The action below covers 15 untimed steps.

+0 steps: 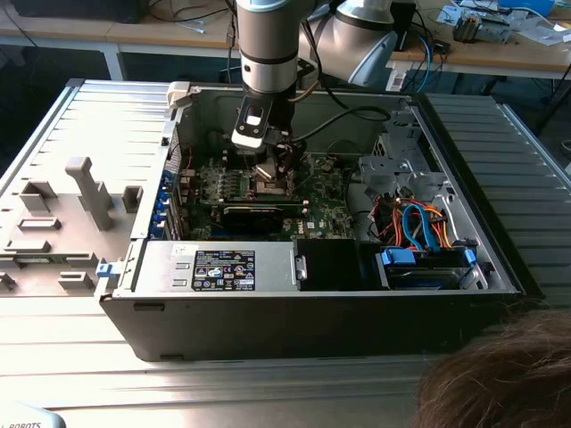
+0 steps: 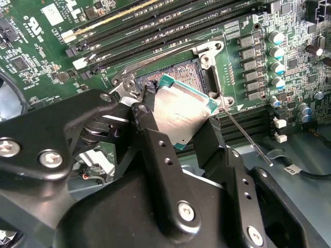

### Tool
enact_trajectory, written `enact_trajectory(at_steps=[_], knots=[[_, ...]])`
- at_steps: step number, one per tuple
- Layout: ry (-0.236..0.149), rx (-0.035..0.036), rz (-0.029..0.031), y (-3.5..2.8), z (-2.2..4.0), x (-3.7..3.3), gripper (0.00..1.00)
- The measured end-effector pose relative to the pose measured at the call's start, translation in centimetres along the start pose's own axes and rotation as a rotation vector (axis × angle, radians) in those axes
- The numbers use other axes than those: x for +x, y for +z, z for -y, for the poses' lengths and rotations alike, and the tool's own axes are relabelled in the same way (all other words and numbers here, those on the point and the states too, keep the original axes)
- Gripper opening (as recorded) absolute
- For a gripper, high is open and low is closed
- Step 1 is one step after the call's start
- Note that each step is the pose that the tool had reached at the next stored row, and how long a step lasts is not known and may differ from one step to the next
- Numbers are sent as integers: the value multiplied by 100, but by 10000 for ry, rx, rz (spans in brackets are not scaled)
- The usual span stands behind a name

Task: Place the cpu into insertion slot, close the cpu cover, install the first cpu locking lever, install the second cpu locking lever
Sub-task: 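Place the cpu into insertion slot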

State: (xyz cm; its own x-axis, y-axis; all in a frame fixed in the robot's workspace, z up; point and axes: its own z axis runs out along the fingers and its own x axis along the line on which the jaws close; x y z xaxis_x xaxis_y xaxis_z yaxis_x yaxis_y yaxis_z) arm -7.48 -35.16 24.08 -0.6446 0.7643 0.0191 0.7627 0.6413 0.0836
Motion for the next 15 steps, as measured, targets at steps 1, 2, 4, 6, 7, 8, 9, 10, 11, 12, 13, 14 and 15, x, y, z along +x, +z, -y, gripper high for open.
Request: enact_trajectory(at_steps=[1,2,4,6,7,8,9,10,11,12,13,14,15], knots=[[13,1,1,0,0,0,54],[27,-1,2,1,0,0,54],[53,-1,5,2,0,0,54],[83,-2,7,2,0,0,54],[97,-2,9,3,0,0,54],[111,-2,9,3,0,0,54],[125,-3,10,4,0,0,54],[151,-3,13,4,0,0,54],[164,-3,13,5,0,0,54],[177,-3,15,5,0,0,54],[195,-4,16,6,1,0,54],[207,-4,17,6,1,0,54],[223,-4,19,7,1,0,54]])
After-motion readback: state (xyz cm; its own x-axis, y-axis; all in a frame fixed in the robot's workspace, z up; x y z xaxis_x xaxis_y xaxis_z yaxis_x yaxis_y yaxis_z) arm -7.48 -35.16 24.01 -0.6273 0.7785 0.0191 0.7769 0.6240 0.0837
